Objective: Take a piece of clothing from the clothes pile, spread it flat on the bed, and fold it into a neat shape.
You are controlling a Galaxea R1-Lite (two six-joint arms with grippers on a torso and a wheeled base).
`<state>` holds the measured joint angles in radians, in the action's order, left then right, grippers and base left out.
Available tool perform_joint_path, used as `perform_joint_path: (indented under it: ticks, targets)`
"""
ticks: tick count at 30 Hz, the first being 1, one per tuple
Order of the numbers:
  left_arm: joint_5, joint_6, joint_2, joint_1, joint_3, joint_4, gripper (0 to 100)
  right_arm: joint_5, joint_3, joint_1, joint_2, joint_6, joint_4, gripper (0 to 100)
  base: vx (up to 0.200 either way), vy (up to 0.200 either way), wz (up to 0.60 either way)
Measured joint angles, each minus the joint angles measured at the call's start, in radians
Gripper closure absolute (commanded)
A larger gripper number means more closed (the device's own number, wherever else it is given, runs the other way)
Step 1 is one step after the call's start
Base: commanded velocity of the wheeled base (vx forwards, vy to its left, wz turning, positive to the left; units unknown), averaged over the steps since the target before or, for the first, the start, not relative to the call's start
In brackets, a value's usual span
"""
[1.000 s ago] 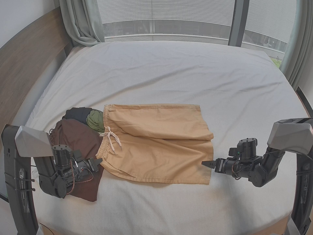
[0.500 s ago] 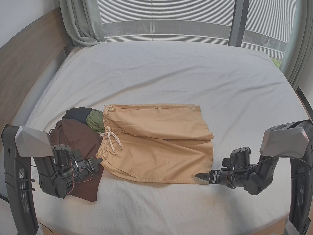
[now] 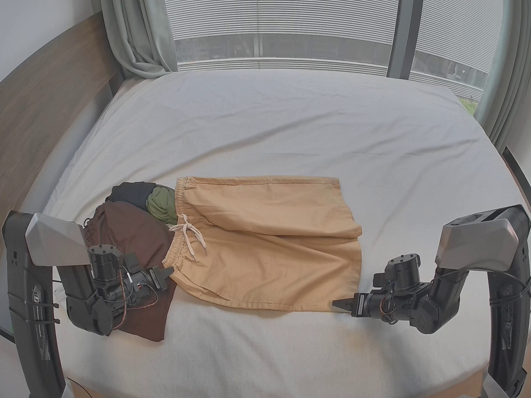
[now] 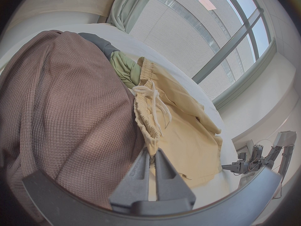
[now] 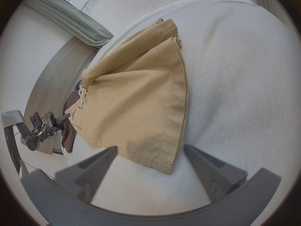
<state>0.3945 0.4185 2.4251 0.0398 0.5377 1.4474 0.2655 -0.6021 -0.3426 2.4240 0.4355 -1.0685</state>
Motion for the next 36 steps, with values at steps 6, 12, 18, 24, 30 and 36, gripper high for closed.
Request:
perform_joint_path:
  ticks: [6, 12, 18, 24, 30, 36]
  targets:
    - [0.0, 0.0, 0.001, 0.0, 0.0, 0.0, 100, 0.002, 0.001, 0.0, 0.004, 0.001, 0.007, 100, 0.0, 0.0, 0.0]
    - [0.0, 0.0, 0.001, 0.0, 0.0, 0.0, 100, 0.002, 0.002, 0.005, 0.005, 0.001, 0.002, 100, 0.0, 0.0, 0.0]
    - [0.001, 0.0, -0.003, 0.0, -0.01, 0.002, 100, 0.0, 0.013, 0.007, -0.005, -0.002, 0.015, 100, 0.0, 0.0, 0.0]
    - [0.012, -0.004, -0.034, 0.014, -0.073, 0.003, 100, 0.0, 0.067, 0.011, -0.051, -0.007, 0.016, 100, 0.0, 0.0, 0.0]
    - [0.013, -0.024, -0.073, 0.039, -0.164, 0.003, 100, 0.0, 0.162, 0.016, -0.101, -0.033, 0.006, 100, 0.0, 0.0, 0.0]
    - [0.014, -0.079, -0.091, 0.043, -0.249, 0.036, 100, 0.0, 0.232, 0.021, -0.159, -0.044, 0.009, 100, 0.0, 0.0, 0.0]
